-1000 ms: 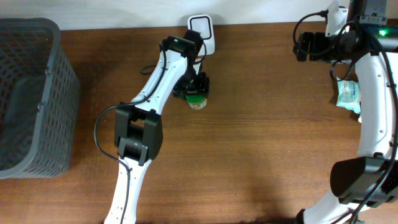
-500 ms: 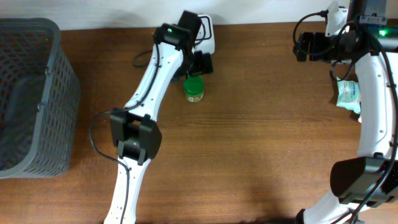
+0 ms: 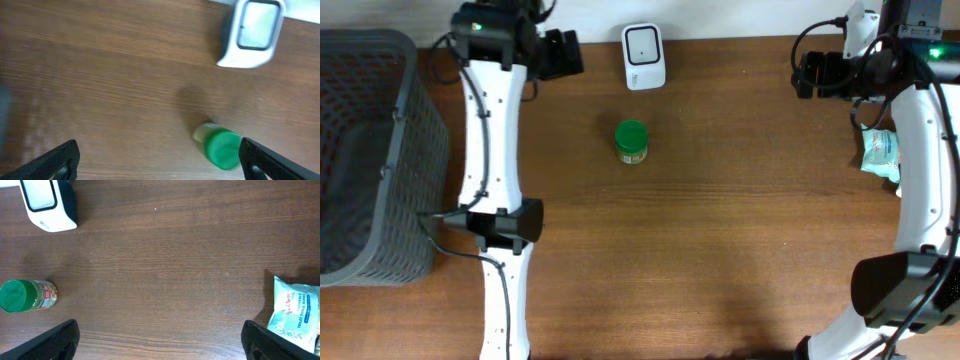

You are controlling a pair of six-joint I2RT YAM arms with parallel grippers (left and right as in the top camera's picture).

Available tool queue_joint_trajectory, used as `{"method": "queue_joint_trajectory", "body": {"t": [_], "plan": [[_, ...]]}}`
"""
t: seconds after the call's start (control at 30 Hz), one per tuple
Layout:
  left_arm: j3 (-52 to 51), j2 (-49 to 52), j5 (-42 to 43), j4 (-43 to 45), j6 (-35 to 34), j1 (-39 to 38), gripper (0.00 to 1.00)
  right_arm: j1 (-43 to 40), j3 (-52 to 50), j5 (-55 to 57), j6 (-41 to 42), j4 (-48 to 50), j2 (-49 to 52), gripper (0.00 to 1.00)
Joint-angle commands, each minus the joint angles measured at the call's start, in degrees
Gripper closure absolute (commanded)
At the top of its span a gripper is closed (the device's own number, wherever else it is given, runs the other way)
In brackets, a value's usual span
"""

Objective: Scan the item barcode
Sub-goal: 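Set the green jar down at table center and raise the left arm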

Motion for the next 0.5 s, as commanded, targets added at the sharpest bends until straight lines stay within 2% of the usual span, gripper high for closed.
{"method": "queue_joint_trajectory", "body": {"t": [0.0,0.47], "plan": [[-0.72,-0.42,-2.21,-0.20,3.96,4.31,0.01,0.26,0.02,-0.48,0.28,-0.04,0.20,0.01],[-1.70,-0.37,-2.23,-0.20,3.93,6.16,0.01,0.26,0.02,-3.32,0.31,0.46,0.20,0.01]]}}
